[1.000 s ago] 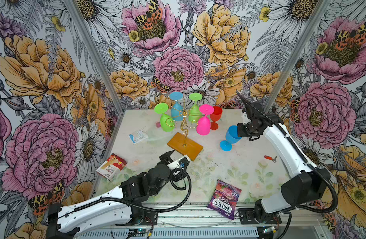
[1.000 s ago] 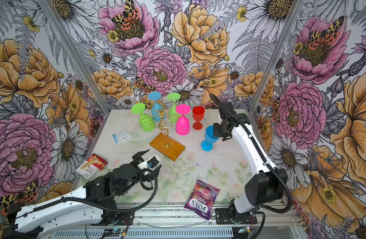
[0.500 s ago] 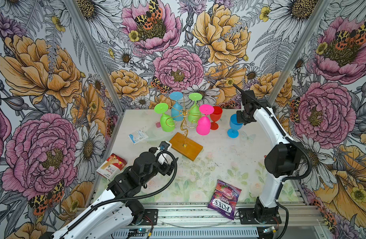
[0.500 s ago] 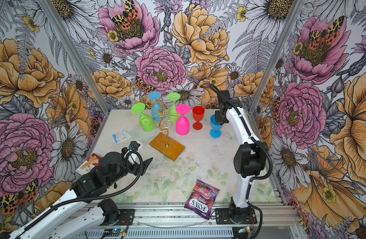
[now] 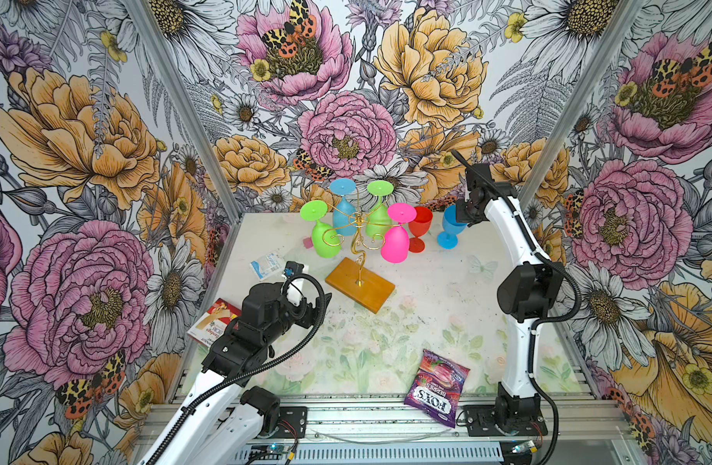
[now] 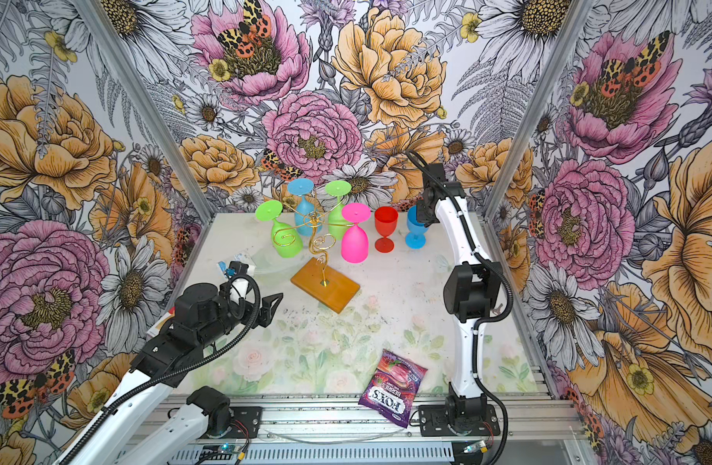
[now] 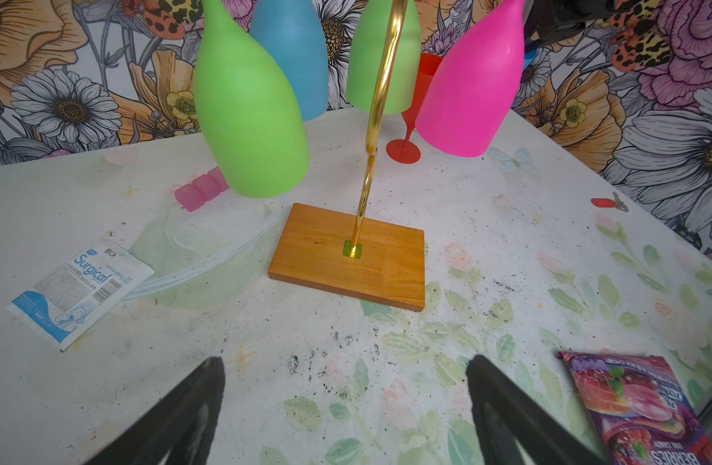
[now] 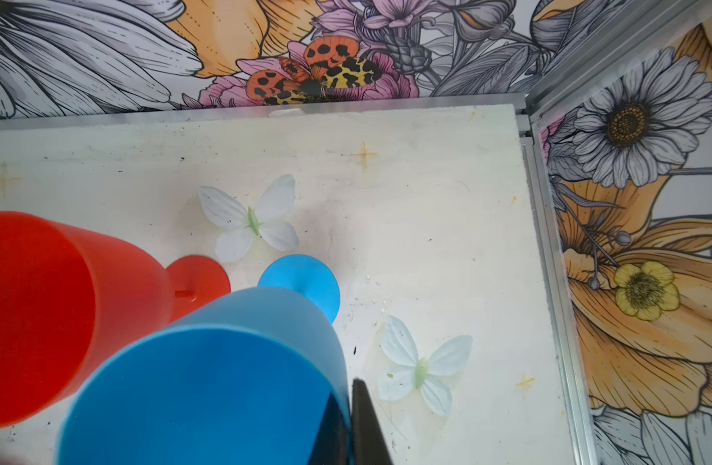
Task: Take the wine glass off the wine glass rack
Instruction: Place the wine glass at the top-right of the table.
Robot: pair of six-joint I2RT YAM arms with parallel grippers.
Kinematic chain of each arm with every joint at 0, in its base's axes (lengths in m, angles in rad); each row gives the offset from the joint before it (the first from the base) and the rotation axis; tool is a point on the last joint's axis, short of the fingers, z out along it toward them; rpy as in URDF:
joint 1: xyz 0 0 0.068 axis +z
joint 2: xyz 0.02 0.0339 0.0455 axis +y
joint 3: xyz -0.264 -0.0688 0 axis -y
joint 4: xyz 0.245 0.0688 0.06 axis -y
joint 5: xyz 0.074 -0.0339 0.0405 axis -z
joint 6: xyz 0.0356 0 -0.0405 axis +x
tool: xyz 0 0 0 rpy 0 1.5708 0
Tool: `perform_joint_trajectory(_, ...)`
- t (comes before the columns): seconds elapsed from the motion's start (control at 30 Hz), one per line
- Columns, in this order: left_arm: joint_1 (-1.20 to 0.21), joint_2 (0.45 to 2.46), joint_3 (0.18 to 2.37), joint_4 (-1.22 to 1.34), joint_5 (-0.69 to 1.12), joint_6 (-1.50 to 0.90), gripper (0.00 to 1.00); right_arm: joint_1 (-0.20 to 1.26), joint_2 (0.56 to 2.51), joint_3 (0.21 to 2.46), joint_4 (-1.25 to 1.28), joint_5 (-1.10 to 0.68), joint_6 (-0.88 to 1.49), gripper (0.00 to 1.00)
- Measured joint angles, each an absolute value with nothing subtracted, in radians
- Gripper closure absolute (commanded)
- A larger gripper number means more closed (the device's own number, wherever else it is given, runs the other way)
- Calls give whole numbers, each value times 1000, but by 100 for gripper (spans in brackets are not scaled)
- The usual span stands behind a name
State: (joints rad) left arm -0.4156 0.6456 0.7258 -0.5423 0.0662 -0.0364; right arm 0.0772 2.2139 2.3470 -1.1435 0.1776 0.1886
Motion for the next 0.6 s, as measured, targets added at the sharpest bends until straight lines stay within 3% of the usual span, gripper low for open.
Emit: perform_joint_trajectory(0.6, -368, 622, 725, -519, 124, -55, 4, 42, 2339, 2457, -1148, 73, 189, 100)
